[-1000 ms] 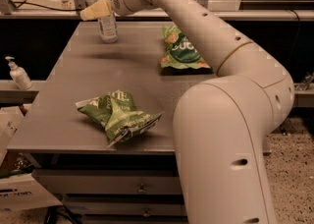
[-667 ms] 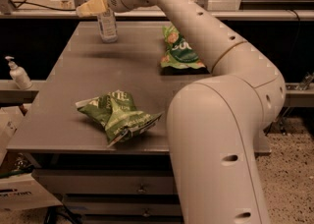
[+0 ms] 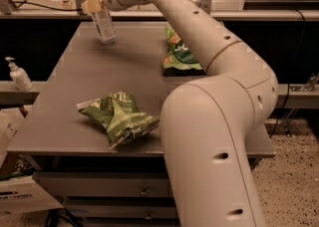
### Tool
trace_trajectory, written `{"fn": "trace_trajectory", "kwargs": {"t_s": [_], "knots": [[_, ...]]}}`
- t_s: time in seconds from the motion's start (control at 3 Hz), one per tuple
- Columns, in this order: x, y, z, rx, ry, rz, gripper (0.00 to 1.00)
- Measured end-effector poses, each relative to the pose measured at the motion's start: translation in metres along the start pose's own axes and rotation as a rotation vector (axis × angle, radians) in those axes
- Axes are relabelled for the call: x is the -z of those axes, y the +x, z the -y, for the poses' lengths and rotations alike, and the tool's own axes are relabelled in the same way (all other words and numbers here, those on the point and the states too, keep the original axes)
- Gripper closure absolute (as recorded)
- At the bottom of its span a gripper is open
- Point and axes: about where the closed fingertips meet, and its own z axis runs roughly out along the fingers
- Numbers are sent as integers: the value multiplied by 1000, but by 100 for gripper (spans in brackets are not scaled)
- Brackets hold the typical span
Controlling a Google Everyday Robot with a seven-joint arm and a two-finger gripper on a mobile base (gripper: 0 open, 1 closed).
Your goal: Knock blue plastic bottle over
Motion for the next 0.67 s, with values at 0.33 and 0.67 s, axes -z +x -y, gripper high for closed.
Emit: {"fn": "trace_trajectory", "kwargs": {"t_s": [0.33, 0.67], "knots": [[1, 2, 3, -7, 6, -6, 64], [24, 1, 9, -17, 2, -1, 87]]}}
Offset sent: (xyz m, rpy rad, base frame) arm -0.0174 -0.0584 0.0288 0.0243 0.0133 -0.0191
